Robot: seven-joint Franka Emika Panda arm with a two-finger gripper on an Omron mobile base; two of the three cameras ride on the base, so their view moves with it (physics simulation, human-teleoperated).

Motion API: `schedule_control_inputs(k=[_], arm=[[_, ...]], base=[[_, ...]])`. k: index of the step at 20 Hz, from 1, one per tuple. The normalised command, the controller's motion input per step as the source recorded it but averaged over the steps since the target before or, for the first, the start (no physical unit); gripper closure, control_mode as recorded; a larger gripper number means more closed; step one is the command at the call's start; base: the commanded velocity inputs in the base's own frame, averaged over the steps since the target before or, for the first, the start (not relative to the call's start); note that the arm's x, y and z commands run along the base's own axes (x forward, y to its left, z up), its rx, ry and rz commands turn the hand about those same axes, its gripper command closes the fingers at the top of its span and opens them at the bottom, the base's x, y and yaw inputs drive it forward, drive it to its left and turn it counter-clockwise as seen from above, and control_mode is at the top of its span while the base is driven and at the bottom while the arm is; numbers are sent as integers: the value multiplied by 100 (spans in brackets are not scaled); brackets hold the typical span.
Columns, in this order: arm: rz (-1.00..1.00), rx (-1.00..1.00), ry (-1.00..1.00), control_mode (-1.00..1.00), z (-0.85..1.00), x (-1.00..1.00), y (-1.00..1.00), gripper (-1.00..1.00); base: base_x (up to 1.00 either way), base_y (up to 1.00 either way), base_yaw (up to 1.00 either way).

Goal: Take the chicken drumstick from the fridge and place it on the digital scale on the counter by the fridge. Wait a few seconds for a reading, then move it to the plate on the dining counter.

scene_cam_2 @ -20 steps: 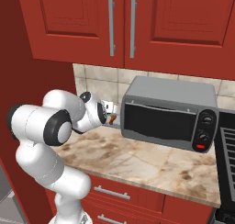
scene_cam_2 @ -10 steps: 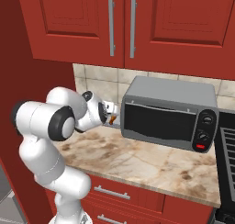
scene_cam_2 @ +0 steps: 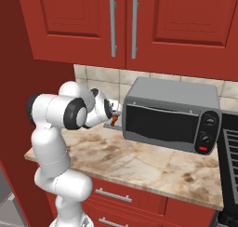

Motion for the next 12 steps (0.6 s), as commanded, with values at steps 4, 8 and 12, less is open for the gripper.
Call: schedule_control_inputs(k=[4,8,12], arm=[[0,0,0,-100,-32,23,0,-100],[0,0,0,-100,-35,3,0,-100],[0,0,0,-100,-32,0,0,-100]], base=[[0,0,0],[0,0,0],[0,0,0]])
